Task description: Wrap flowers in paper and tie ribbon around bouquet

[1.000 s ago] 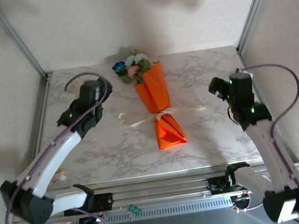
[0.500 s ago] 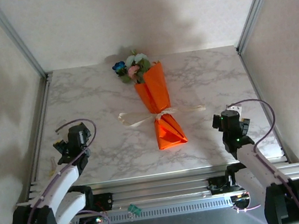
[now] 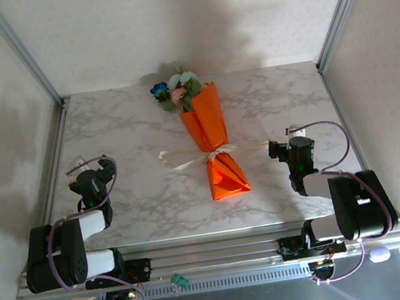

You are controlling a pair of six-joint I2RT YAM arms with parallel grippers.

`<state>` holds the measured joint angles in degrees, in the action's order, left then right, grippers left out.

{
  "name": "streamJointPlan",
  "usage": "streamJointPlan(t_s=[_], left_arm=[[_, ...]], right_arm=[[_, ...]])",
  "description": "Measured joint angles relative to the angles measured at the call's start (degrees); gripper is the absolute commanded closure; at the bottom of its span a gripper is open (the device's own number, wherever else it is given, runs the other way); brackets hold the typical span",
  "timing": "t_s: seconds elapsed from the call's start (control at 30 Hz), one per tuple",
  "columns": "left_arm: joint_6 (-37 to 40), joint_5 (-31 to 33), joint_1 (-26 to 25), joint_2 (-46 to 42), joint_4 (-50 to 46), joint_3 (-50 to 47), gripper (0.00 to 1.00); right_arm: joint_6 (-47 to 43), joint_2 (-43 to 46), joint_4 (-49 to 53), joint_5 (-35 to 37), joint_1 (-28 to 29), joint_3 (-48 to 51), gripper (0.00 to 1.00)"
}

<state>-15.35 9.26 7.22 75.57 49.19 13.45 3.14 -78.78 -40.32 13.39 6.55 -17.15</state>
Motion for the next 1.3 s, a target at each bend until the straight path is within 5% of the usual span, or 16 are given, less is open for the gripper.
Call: streamJointPlan(t_s=[0.23, 0.53, 1.3], left_arm=[[2.95, -2.60, 0.00, 3.74, 13.51, -0.87, 0.00], [7.08, -2.95, -2.49, 10.99, 23.43, -1.55, 0.00], [9.42, -2.40, -3.82, 12.72, 26.03, -2.12, 0.00]], right_arm=[[-1.07, -7.65, -14.16, -2.36, -0.68, 0.98, 0.01], [-1.01, -9.29, -17.09, -2.32, -0.66, 1.14, 0.01], [0.09, -9.31, -10.84, 0.52, -1.51, -3.32, 0.01]])
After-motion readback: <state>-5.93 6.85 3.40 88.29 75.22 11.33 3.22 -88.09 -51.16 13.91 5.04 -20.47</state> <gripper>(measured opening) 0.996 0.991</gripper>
